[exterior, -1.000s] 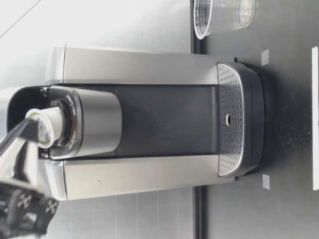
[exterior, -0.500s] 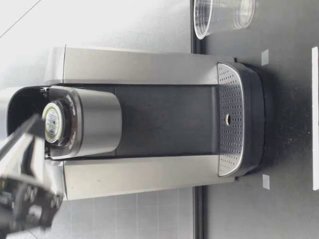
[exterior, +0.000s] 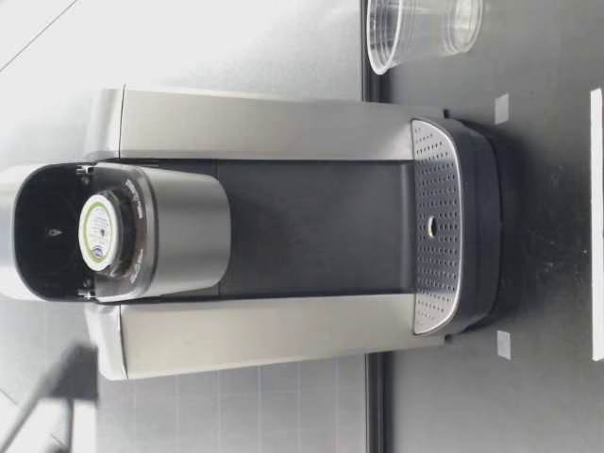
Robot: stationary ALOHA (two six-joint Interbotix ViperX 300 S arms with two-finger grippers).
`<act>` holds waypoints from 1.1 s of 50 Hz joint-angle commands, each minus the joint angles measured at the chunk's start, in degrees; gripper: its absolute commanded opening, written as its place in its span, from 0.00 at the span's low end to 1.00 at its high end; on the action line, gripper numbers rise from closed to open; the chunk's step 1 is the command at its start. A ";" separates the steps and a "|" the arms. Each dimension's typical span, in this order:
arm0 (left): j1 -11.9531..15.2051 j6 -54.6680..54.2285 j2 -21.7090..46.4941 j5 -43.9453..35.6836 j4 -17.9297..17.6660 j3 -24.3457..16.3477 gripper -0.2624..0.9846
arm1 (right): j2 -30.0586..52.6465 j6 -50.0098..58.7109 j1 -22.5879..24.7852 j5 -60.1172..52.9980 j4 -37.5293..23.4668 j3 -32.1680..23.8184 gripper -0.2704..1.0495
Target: Place the coffee capsule inside the capsule container, then place the cup onto the center of the cup tray, then push the 'Hot Water' and 'Travel Mug' buttons.
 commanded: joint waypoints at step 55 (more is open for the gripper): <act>-1.05 -5.63 -1.14 -4.22 -0.26 4.83 0.29 | 20.83 -3.08 -4.75 1.41 -0.88 -18.02 0.21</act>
